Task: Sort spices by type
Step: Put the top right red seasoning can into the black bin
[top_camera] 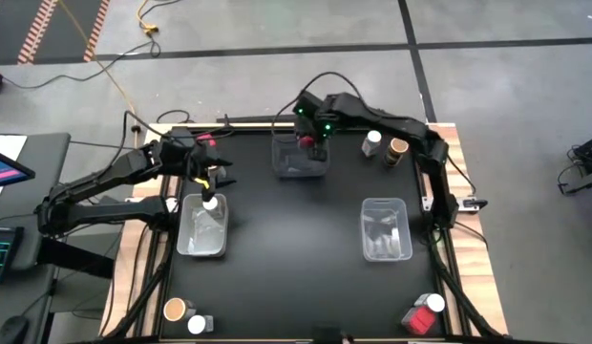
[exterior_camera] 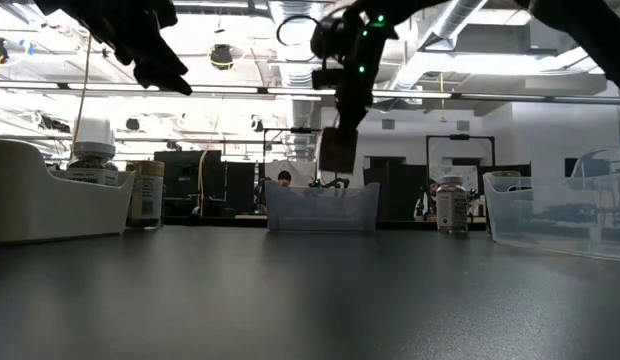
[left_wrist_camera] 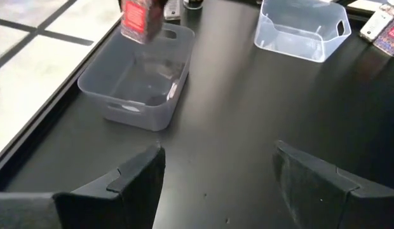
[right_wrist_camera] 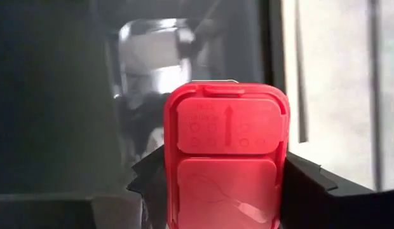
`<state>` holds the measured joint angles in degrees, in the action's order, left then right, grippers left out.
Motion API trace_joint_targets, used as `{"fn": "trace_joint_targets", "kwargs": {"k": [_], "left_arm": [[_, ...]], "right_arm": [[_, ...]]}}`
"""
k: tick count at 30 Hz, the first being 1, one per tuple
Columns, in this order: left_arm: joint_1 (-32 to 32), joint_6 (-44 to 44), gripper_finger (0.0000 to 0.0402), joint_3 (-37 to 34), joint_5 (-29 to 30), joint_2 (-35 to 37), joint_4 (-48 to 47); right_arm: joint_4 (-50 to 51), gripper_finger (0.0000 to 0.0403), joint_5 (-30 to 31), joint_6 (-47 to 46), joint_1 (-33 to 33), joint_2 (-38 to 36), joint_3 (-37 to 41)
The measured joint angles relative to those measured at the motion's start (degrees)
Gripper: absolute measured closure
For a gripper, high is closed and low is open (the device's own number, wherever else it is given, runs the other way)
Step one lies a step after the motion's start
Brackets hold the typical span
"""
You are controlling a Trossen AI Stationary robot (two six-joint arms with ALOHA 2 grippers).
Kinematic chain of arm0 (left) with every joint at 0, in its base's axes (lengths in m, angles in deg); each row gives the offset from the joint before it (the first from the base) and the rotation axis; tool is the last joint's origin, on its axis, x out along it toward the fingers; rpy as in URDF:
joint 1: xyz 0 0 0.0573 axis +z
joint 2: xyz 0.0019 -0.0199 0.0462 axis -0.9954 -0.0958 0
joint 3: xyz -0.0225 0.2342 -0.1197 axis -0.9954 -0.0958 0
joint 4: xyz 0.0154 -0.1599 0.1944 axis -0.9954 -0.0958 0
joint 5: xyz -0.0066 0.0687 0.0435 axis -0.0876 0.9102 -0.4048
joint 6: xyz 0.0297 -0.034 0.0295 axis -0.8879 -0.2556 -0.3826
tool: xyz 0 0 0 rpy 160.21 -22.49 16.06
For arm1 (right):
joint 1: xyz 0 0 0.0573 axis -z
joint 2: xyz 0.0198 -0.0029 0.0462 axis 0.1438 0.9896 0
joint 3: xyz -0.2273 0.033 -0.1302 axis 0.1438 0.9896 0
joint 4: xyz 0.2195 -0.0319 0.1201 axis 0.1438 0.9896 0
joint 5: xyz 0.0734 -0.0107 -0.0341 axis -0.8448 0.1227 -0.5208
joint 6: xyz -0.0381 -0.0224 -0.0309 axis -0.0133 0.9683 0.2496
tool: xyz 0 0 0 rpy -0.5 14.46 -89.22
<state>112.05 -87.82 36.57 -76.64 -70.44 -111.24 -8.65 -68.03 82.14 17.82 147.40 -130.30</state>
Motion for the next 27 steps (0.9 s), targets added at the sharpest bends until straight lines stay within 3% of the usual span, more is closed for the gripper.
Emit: {"fn": "trace_joint_targets", "kwargs": {"k": [8, 27], "left_arm": [[0.0, 0.4, 0.0127, 0.0, 0.0, 0.0, 0.1], [0.0, 1.7, 0.0127, 0.0, 0.9, 0.0, 0.5]], "right_arm": [[-4.0, 0.0164, -7.4, 0.8, 3.9, 1.6, 3.5], [-11.5, 0.0163, -11.1, 5.9, 5.3, 1.6, 12.6]]}}
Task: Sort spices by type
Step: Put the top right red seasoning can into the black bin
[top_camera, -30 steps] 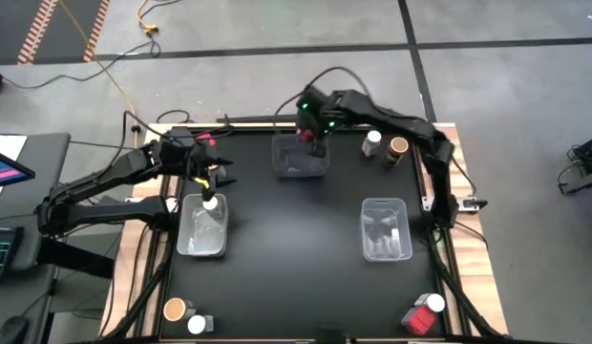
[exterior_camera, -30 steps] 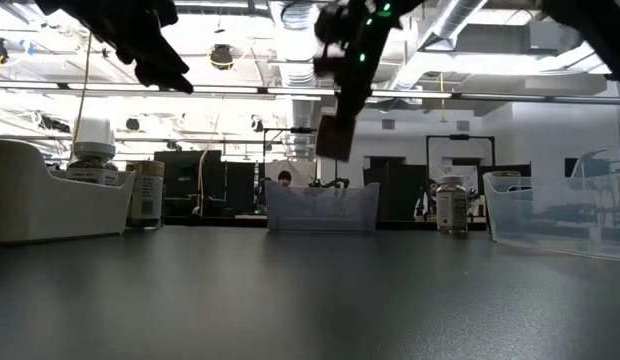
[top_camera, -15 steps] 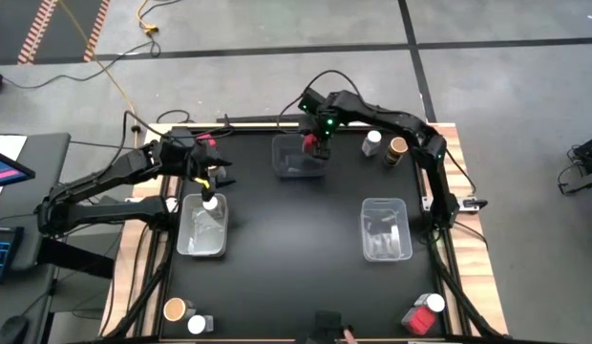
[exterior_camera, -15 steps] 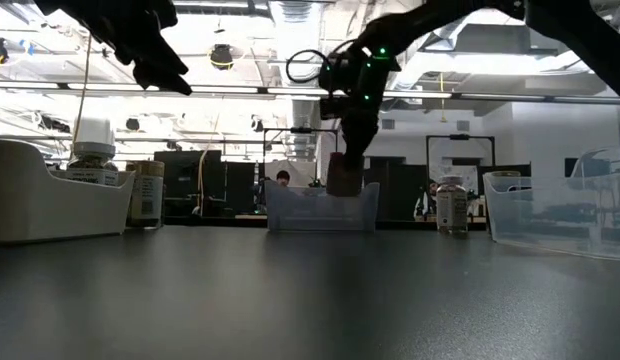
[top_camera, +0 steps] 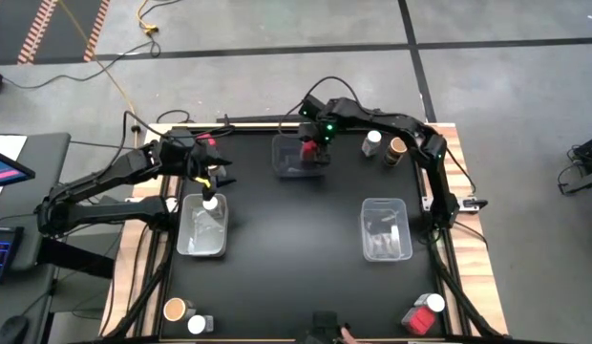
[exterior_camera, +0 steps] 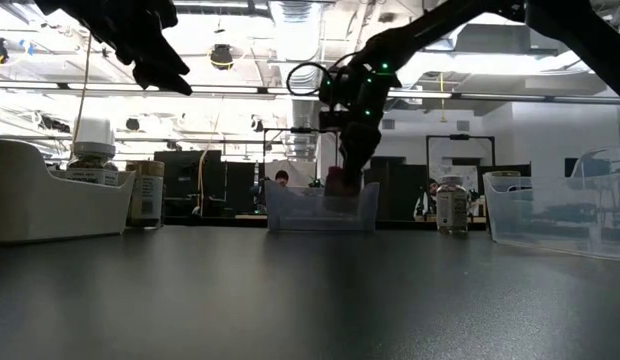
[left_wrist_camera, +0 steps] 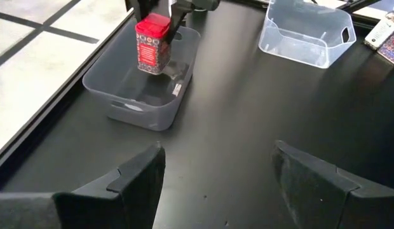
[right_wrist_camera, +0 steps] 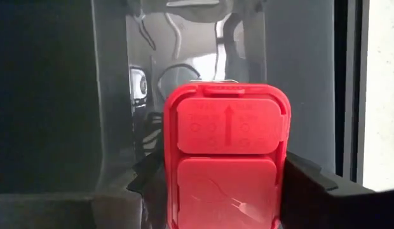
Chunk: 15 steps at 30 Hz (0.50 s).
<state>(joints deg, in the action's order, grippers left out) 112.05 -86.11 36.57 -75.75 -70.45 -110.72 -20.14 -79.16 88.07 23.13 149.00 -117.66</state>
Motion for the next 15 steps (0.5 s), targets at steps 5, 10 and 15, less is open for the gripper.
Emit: {"fn": "trace_joint_targets", "kwargs": {"k": [5, 10, 15], "left_arm": [[0.0, 0.0, 0.0127, 0.0, 0.3, 0.0, 0.0], [0.0, 0.4, 0.0127, 0.0, 0.4, 0.0, 0.0], [0.0, 1.4, 0.0127, 0.0, 0.5, 0.0, 0.0]], "right_arm": [[-2.0, 0.0163, 0.0, 2.0, 0.2, 0.0, 0.1], [-0.6, 0.0163, 0.1, 4.0, 0.6, 1.8, 0.1], [-1.4, 0.0163, 0.4, 2.6, 0.6, 2.9, 0.2]]}}
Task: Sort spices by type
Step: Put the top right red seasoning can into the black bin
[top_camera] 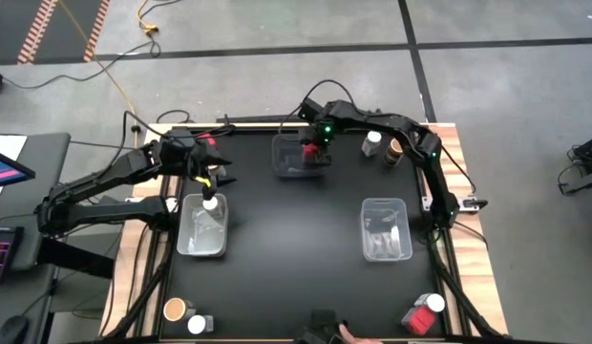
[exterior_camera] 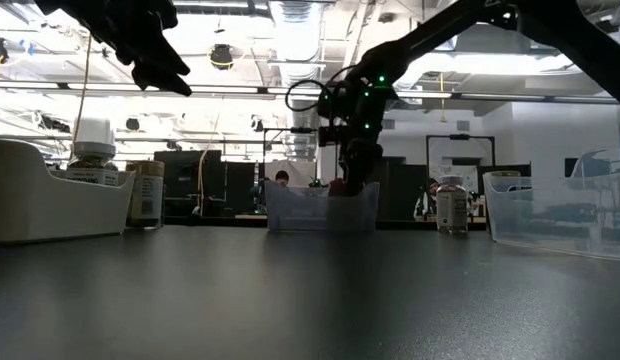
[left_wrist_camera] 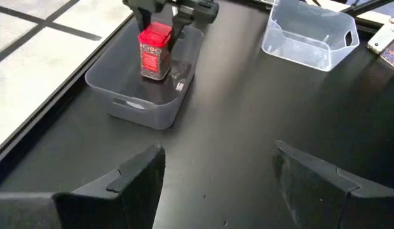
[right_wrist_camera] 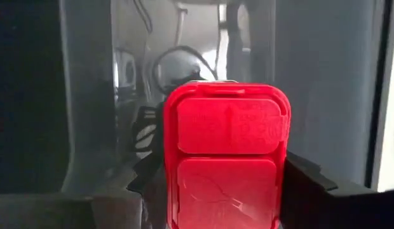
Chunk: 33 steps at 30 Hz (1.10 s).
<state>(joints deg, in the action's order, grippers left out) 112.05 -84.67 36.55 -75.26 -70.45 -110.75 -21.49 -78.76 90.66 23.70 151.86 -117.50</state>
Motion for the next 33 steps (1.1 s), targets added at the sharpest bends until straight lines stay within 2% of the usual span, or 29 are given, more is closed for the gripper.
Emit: {"fn": "trace_joint_targets", "kwargs": {"k": [13, 21, 33], "left_arm": [[0.0, 0.1, 0.0127, 0.0, 0.0, 0.0, -0.1], [0.0, 0.3, 0.0127, 0.0, 0.0, 0.0, -0.1], [0.0, 0.3, 0.0127, 0.0, 0.0, 0.0, -0.2]], "right_arm": [[0.0, 0.0162, 0.0, 2.8, 0.4, 0.0, -0.1], [-1.0, 0.0142, 1.3, 0.9, 0.3, 0.0, -0.1], [-1.3, 0.0138, 1.3, 3.0, 0.3, 0.0, -0.1]]}}
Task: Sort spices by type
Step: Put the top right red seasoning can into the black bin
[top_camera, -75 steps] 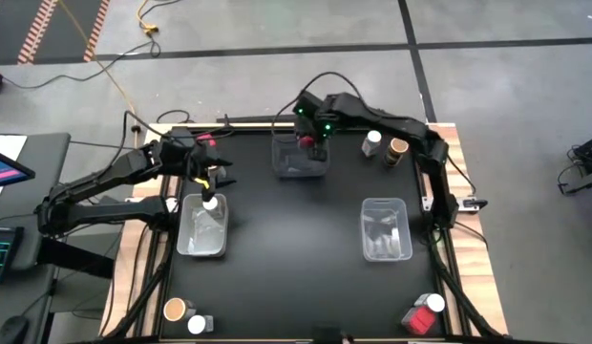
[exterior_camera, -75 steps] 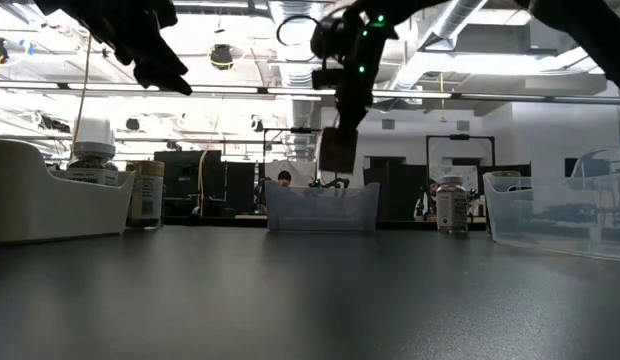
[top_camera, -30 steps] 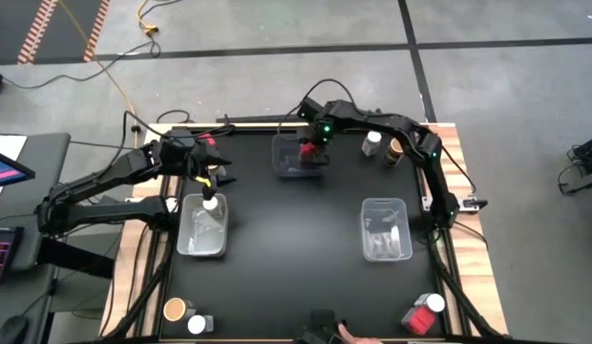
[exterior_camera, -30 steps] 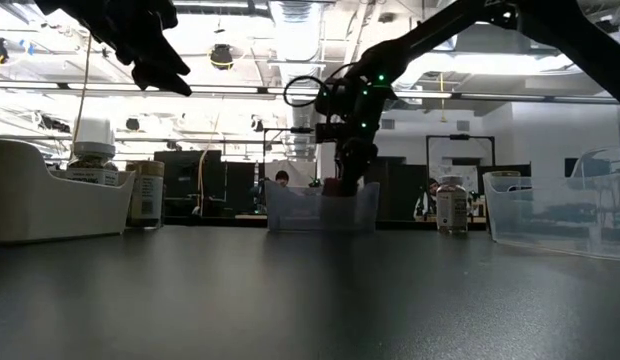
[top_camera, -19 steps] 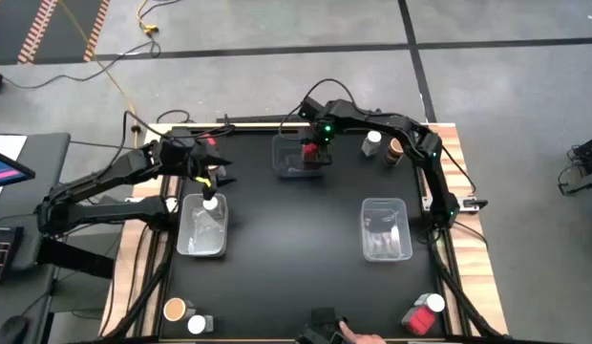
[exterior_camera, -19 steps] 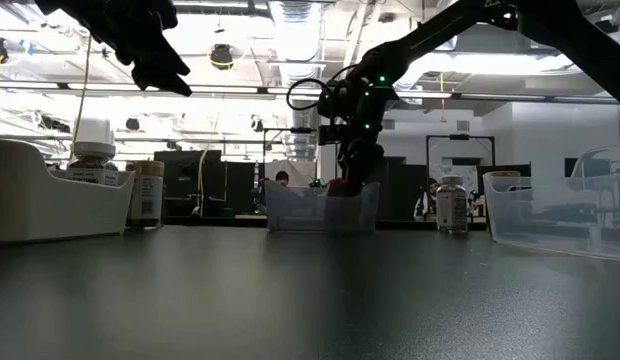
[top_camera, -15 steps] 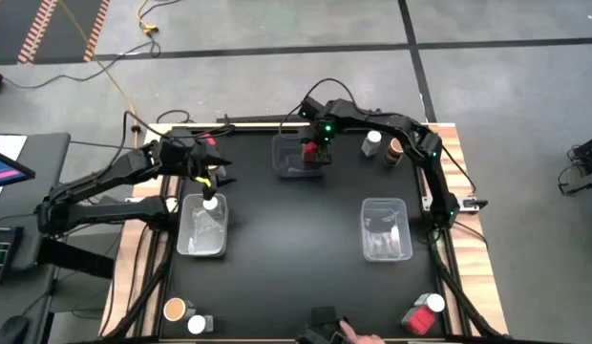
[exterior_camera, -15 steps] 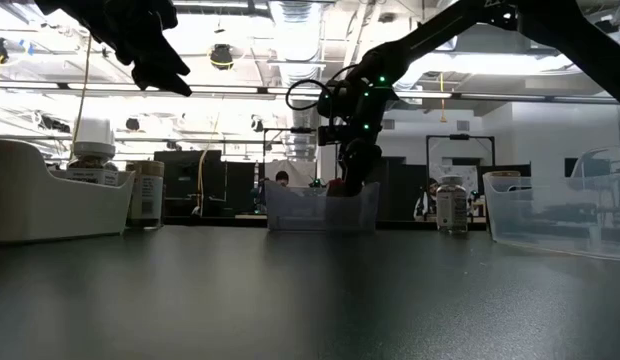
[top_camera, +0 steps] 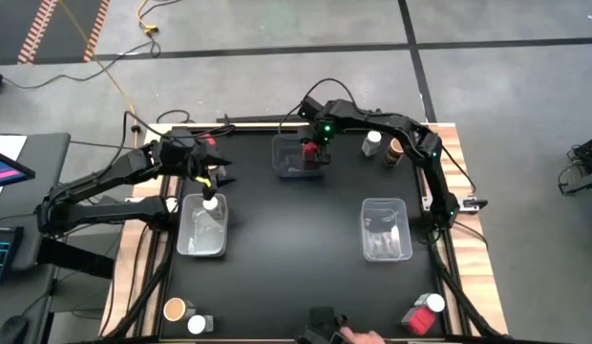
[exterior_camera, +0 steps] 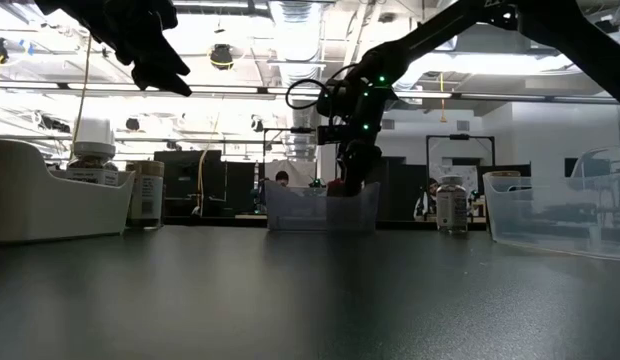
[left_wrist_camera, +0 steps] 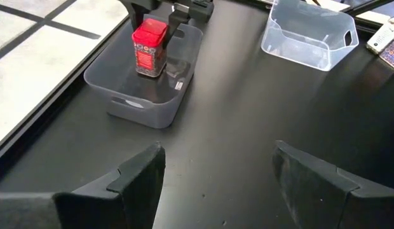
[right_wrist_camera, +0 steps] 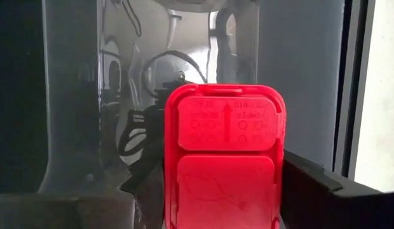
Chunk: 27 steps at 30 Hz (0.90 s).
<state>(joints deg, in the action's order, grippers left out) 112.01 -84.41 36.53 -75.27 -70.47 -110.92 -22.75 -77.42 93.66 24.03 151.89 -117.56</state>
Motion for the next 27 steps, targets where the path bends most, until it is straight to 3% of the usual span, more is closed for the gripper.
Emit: {"fn": "trace_joint_targets", "kwargs": {"k": [27], "left_arm": [[0.0, 0.4, 0.0127, 0.0, 0.2, 0.0, -0.1]], "right_arm": [[-0.6, 0.0137, 0.0, 0.9, 0.1, 0.0, 0.0]]}}
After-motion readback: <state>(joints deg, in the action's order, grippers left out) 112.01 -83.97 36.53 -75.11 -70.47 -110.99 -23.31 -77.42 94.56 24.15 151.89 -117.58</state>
